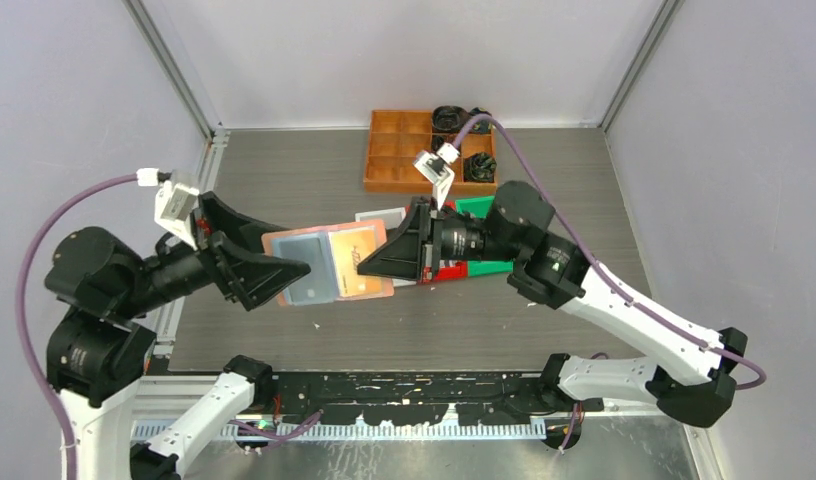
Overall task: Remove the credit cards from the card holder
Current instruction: Remove the credit card from the card holder.
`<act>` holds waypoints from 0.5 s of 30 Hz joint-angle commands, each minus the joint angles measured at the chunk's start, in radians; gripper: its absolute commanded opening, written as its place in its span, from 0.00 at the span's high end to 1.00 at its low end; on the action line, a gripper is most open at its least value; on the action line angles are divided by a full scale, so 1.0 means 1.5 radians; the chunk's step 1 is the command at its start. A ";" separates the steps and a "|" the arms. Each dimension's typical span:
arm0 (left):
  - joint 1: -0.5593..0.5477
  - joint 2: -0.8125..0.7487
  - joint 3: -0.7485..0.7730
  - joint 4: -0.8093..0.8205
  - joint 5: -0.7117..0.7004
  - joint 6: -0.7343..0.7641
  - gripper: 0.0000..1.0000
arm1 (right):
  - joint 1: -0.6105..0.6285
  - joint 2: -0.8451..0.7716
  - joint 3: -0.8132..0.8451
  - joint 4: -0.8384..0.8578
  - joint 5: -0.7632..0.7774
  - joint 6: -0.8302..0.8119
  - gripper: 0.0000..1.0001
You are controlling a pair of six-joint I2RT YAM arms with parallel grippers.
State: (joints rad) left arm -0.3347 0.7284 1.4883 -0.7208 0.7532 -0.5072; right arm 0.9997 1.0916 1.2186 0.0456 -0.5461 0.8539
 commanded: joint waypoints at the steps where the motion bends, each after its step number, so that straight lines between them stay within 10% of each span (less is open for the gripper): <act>1: -0.001 0.027 0.072 -0.071 0.048 0.151 0.26 | 0.001 0.077 0.143 -0.348 -0.082 -0.152 0.99; 15: -0.002 0.043 -0.057 -0.258 0.155 0.395 0.35 | 0.052 0.229 0.309 -0.492 -0.149 -0.251 0.99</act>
State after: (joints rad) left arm -0.3344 0.8017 1.4429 -1.0214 0.9390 -0.0513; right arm 1.0561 1.4509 1.5845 -0.6739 -0.7063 0.5404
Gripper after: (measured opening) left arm 0.660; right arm 0.119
